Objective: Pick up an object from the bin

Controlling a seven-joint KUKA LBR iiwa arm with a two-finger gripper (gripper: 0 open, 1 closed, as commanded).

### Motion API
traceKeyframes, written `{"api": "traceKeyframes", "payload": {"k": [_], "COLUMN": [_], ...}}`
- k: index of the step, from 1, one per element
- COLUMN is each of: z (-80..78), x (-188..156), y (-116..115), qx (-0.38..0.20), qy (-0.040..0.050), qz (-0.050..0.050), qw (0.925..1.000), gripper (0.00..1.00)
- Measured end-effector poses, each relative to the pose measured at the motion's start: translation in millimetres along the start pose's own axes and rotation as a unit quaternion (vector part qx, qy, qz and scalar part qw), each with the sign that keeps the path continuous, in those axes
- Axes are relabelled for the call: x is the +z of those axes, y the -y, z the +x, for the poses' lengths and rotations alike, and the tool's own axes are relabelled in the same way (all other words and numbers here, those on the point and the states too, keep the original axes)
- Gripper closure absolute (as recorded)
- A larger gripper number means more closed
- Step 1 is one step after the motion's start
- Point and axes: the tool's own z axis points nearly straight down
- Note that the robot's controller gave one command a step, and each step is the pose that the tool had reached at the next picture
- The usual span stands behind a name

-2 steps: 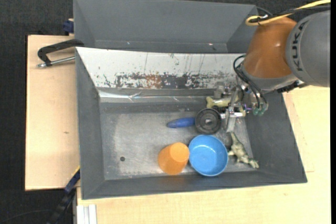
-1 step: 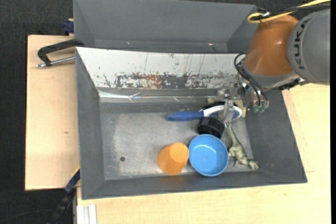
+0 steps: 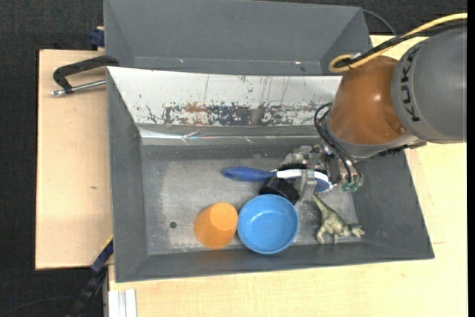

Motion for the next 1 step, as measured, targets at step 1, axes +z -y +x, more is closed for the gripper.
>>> {"api": "traceKeyframes", "payload": {"k": [1], "z": [-34.8], "x": [-222.9], "y": [25.1], "qx": [-0.023], "qy": [-0.0088], "qz": [-0.002], "qw": [0.9997], "gripper": [1.0]}}
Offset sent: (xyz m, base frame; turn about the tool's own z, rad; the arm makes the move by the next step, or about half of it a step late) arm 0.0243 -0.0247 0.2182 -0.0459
